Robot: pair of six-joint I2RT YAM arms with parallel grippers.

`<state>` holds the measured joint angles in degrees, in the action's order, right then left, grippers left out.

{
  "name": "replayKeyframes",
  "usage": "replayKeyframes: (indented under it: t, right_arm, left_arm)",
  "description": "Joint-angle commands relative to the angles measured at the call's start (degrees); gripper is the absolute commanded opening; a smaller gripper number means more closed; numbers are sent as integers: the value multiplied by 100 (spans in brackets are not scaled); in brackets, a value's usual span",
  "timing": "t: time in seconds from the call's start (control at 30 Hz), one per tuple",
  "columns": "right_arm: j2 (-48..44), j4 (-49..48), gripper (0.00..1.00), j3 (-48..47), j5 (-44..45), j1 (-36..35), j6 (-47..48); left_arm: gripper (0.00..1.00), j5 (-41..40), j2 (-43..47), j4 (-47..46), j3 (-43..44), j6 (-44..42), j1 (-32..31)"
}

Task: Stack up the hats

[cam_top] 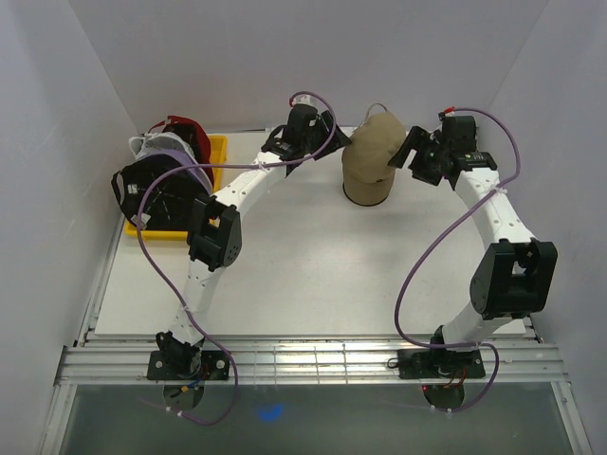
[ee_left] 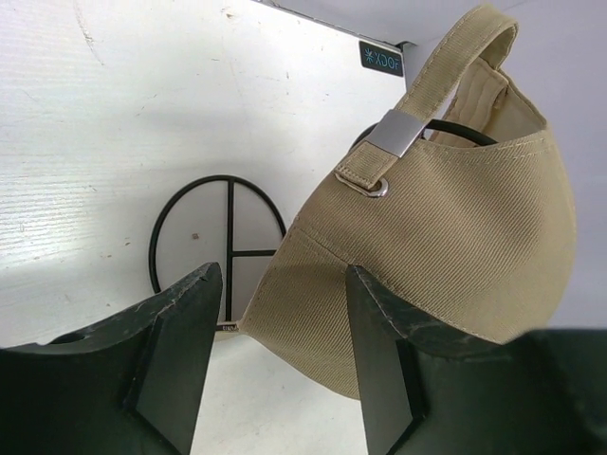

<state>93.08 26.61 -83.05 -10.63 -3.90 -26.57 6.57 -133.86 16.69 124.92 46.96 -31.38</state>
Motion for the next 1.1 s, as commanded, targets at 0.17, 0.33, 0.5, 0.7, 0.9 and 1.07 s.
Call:
replayKeyframes:
  t: [0.17,0.33,0.5,0.7,0.9,1.07]
  right_arm:
    - [-606,-200,85,289,26,-14,125]
    - [-878,-121,85,350,53,-14,231]
    - [-1063,-60,85,377,18,-14,222]
    - [-1475,-33,85,570,-26,-5,284]
    - [-1976,19,85,816,-220,-206,389]
    - [-2276,160,85,930,-97,-576,512]
  left_arm:
    - [68,38,-35,-60,208,-143,53]
    - [72,-147,369,-165,-55,-380,140]
    - [74,-226,1000,-183,-591,-556,377]
    - [74,-533,1915,-70,-1355,-959,448]
    - [71,-1867,3716,764,-2699,-961,684]
    - [61,-3458,5009,2170,-3474,-601,861]
